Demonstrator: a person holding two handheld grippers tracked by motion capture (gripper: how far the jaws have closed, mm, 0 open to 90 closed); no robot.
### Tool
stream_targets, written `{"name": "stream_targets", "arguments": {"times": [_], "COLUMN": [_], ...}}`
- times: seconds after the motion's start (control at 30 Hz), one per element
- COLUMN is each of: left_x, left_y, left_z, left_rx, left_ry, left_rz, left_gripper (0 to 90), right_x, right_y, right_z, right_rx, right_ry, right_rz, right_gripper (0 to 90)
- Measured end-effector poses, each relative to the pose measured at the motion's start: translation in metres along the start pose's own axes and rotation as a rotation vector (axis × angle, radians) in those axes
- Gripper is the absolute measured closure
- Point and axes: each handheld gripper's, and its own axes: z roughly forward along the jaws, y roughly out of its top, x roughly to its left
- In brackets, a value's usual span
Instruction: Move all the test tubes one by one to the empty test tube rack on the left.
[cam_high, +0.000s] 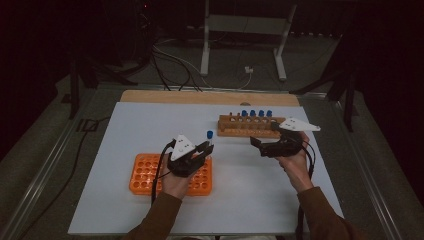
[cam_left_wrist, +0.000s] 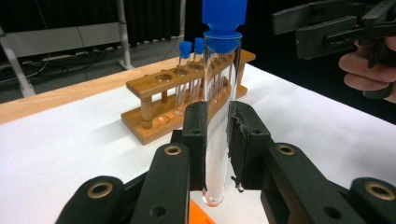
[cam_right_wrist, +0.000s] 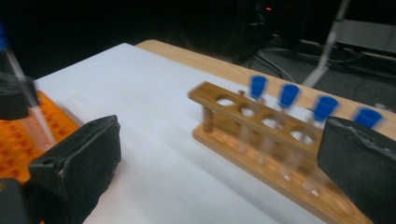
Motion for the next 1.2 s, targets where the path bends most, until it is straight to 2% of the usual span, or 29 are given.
{"name": "stream_targets", "arguments": {"times": [0.2, 0.53, 0.8, 0.97, 1.2], "left_x": [-0.003, -0.010, -0.016, -0.024, -0.030], "left_y": [-0.009, -0.021, -0.032, -0.042, -0.055], "left_z": [-0.011, -0.020, -0.029, -0.029, -0.024], "left_rx": [0.005, 0.011, 0.015, 0.034, 0.100], "left_ry": [0.000, -0.014, -0.033, -0.045, -0.053], "left_rz": [-0.008, -0.018, -0.031, -0.028, 0.010], "left_gripper": [78.5, 78.5, 78.5, 78.4, 78.4], "right_x": [-0.007, -0.014, -0.013, -0.012, -0.011], "right_y": [-0.017, -0.033, -0.043, -0.046, -0.047], "right_z": [-0.012, -0.029, -0.039, -0.041, -0.046], "right_rx": [-0.002, -0.044, -0.063, -0.070, -0.083], "right_ry": [-0.059, -0.113, -0.115, -0.111, -0.108], "right_rz": [0.000, 0.019, 0.031, 0.037, 0.038], "right_gripper": [0.0, 0.0, 0.0, 0.0, 0.0]}}
